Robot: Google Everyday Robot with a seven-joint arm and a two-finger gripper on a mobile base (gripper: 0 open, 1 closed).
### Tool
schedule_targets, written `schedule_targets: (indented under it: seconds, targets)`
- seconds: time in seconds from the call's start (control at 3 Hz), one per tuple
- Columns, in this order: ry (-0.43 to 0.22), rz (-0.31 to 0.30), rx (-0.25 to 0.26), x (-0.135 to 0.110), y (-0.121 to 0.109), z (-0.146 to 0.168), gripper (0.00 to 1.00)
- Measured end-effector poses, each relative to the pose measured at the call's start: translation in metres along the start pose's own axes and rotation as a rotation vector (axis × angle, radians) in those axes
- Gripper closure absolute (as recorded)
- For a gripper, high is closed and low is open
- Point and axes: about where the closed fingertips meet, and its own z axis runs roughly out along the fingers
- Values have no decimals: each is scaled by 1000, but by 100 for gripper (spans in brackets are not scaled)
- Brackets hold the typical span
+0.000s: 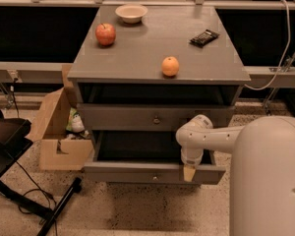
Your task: Open middle drawer
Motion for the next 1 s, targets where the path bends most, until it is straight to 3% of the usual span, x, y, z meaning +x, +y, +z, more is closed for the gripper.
schedule_targets:
  seconds: [0.33,0.67,1.0]
  targets:
    - [1,0,-3,1,1,2,0]
    - [1,0,-3,1,1,2,0]
    - [9,15,-58,8,15,15,0]
